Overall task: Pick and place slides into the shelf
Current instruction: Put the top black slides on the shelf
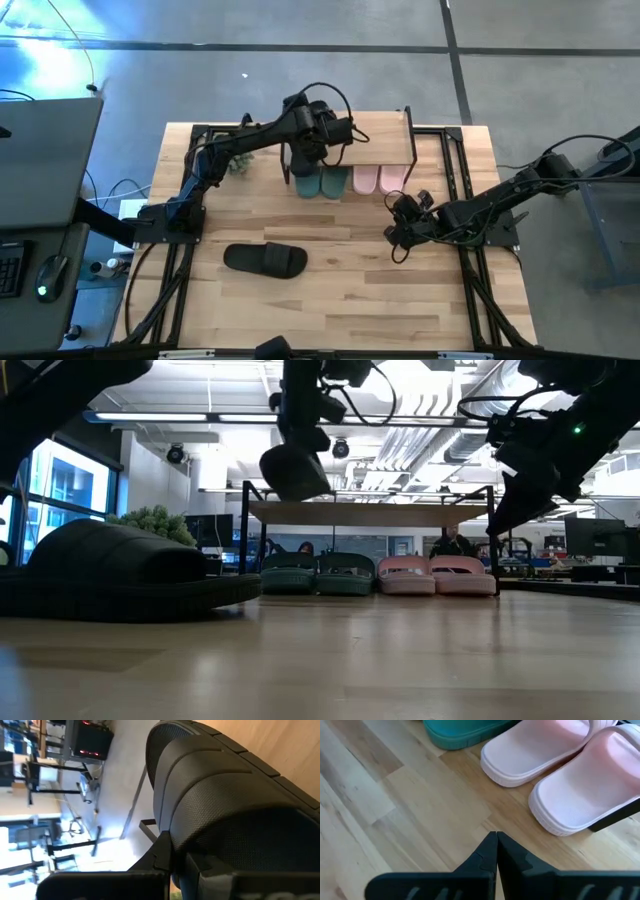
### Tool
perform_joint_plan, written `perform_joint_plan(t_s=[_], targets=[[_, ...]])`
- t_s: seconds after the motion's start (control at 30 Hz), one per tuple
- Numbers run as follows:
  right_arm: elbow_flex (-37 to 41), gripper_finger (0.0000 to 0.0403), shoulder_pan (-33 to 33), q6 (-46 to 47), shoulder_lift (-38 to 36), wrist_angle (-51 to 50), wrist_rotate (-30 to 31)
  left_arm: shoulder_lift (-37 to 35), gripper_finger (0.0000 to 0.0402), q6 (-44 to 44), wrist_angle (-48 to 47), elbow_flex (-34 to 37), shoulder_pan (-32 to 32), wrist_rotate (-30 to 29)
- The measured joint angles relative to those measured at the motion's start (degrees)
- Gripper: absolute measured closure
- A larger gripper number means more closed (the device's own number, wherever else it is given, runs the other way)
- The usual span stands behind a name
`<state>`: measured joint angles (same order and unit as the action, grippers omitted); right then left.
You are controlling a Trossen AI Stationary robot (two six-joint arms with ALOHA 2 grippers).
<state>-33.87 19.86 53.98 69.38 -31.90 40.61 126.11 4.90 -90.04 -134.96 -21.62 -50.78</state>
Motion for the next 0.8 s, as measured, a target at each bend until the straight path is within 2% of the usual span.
perform_joint_plan(t_s=[0.13,0.3,0.6,0.8], targets=[[0.0,0.0402,0.0,-0.3,0.0,0.0,-0.1,-0.5,0.0401,1.8,0.1,0.0,0.3,0.7],[0.0,0.0402,0.0,-0.5,0.0,-0.5,-0.1,-0.4,0.0401,3.2,0.0,5.0,-0.6,0.0],[0.0,0.0402,0.0,-0.7,0.0,-0.4,1.0,-0.4,0.0402,4.6,0.2,9.9,-2.1,-6.4],[0.0,0.0402,0.0,-0.2,0.0,-0.4,1.0,-0.4,0.0402,5.7,0.0,9.9,-2.3,-7.0]])
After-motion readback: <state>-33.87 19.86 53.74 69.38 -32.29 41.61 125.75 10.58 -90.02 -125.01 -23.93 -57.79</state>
